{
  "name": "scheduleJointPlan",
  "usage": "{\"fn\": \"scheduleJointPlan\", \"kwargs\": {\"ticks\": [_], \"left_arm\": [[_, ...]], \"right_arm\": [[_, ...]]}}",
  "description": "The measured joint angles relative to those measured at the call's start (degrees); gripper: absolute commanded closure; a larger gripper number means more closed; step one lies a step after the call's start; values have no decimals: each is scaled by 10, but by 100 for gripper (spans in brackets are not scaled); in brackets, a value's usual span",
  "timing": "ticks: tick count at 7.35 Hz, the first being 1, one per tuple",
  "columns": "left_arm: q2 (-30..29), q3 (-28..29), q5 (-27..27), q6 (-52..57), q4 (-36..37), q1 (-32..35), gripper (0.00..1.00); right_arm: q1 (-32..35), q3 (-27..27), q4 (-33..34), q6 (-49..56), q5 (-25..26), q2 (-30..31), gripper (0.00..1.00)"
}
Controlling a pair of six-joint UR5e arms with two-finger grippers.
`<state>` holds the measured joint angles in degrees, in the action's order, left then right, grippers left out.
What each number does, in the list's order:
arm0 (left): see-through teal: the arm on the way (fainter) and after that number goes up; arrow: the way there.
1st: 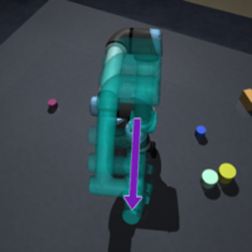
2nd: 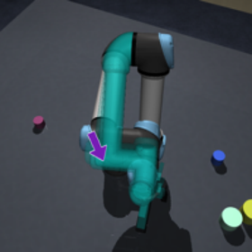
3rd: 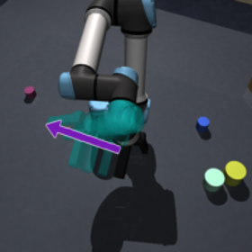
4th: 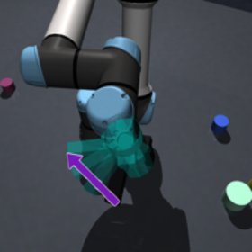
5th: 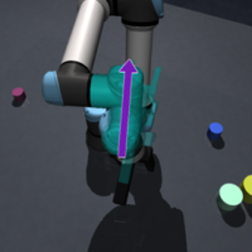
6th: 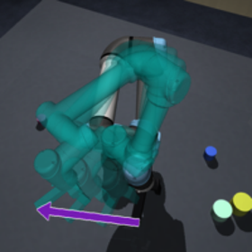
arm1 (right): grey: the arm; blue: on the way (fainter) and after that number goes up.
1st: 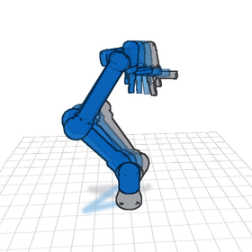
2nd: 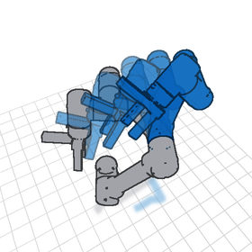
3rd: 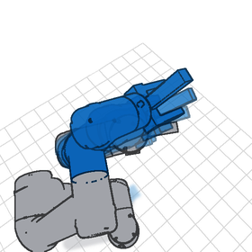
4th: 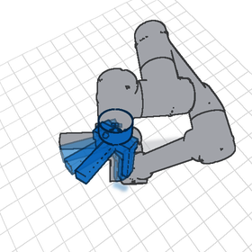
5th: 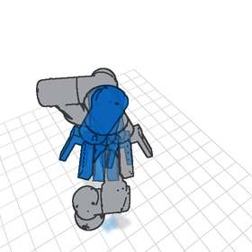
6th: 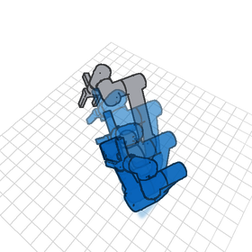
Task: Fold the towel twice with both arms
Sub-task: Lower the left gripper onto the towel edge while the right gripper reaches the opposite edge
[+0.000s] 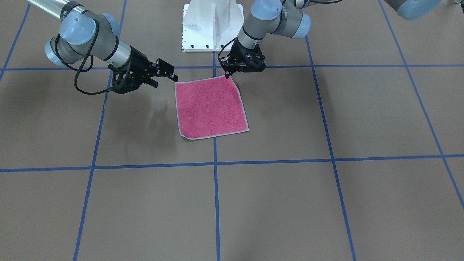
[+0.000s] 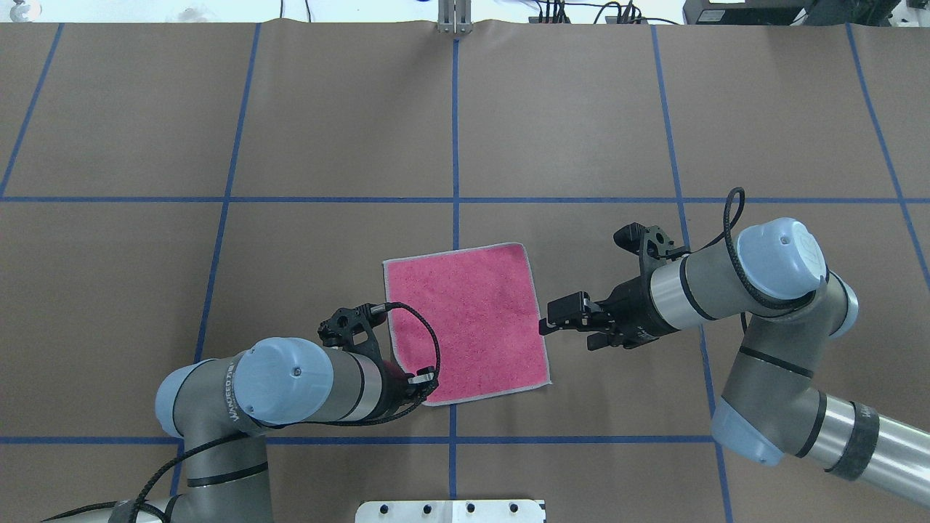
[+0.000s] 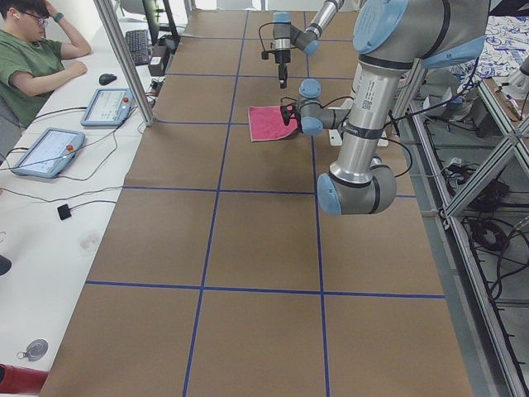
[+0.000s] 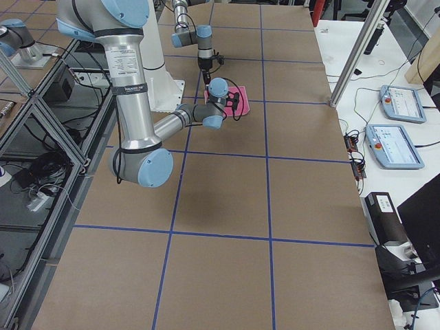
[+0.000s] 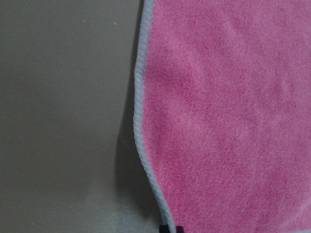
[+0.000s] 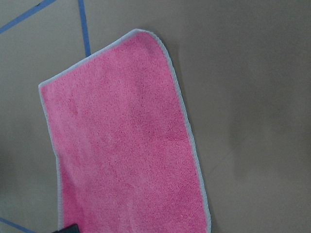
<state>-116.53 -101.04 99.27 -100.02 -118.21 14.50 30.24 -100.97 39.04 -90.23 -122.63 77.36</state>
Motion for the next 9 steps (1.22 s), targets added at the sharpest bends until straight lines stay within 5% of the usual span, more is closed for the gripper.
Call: {"fn": "scheduleJointPlan", "kwargs": {"ticks": [6, 9], "left_arm": [[1, 0, 0, 0, -1, -1, 100], [1, 0, 0, 0, -2, 0, 100]], "right_arm": [[-81, 7, 7, -80, 77, 1, 21], [-81, 9, 36, -78, 84, 0, 22]]}}
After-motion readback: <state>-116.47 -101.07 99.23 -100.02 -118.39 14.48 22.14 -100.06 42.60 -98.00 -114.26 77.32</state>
